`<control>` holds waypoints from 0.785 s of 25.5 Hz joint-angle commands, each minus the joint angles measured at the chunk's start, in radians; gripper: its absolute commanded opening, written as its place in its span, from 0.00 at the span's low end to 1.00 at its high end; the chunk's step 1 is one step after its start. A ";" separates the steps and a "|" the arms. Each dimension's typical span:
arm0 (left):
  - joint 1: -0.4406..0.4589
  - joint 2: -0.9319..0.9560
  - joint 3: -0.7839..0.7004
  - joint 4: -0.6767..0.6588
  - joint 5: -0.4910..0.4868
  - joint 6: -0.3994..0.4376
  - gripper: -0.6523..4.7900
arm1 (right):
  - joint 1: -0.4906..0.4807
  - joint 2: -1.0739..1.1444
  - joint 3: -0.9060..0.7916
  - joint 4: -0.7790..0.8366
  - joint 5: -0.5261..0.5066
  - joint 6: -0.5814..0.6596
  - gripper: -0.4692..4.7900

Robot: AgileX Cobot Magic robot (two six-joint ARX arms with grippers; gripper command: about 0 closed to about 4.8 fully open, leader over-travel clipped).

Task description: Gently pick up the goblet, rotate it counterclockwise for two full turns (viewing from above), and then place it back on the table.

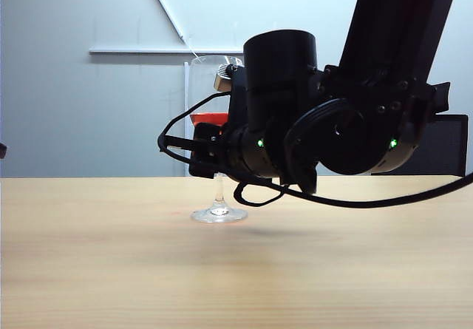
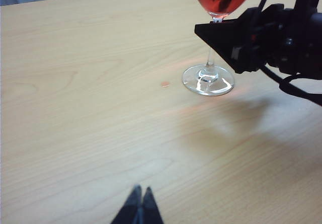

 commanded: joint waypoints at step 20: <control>0.000 0.000 0.003 0.012 0.000 0.000 0.11 | 0.001 -0.003 0.026 0.025 -0.016 0.002 0.08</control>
